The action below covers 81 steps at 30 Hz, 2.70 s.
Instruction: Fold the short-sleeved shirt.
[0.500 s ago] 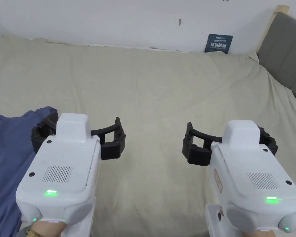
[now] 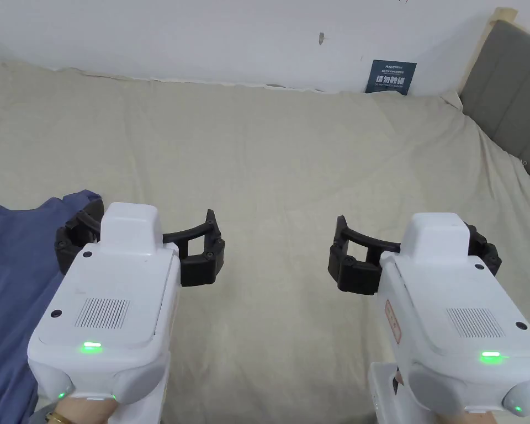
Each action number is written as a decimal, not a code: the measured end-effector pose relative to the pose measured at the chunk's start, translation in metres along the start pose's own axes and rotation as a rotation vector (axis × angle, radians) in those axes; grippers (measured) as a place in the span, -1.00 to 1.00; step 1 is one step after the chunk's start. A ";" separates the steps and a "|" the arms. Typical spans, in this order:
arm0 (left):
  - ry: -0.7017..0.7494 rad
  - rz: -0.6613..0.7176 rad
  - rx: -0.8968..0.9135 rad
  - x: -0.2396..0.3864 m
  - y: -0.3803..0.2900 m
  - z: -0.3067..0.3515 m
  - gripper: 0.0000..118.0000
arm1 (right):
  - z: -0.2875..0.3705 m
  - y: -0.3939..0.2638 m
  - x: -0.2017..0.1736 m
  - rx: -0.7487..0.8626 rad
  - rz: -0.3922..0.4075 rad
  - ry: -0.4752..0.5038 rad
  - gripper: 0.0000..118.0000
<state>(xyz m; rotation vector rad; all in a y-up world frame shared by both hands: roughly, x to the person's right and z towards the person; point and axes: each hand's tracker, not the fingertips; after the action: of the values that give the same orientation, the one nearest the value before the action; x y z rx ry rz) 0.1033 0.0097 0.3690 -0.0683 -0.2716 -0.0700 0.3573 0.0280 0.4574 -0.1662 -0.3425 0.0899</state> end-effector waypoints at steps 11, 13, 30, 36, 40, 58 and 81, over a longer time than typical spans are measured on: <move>0.080 -1.401 0.335 0.013 0.002 -0.022 1.00 | -0.019 0.009 -0.012 0.260 1.418 -0.135 1.00; -0.015 -1.732 0.493 0.019 -0.002 -0.019 1.00 | -0.017 0.003 -0.014 0.401 1.784 -0.063 1.00; 0.026 -0.580 0.351 -0.015 0.110 -0.007 1.00 | -0.007 0.127 0.007 0.197 0.610 0.092 1.00; 0.019 0.069 0.320 -0.029 0.104 0.007 1.00 | 0.005 0.110 0.027 0.206 -0.109 0.197 1.00; 0.047 0.088 0.148 -0.018 0.052 0.003 1.00 | 0.000 0.060 0.015 0.137 -0.094 0.081 1.00; 0.032 0.022 0.057 -0.003 0.017 0.008 1.00 | 0.008 0.027 -0.002 0.024 -0.083 0.059 1.00; 0.016 -0.002 0.061 -0.005 0.029 0.004 -0.74 | 0.005 0.035 0.002 0.021 -0.085 0.048 -0.95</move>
<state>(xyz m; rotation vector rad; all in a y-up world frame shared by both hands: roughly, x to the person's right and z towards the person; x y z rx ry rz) 0.1001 0.0393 0.3698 -0.0073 -0.2577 -0.0641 0.3554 0.0632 0.4565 -0.1324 -0.3001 0.0056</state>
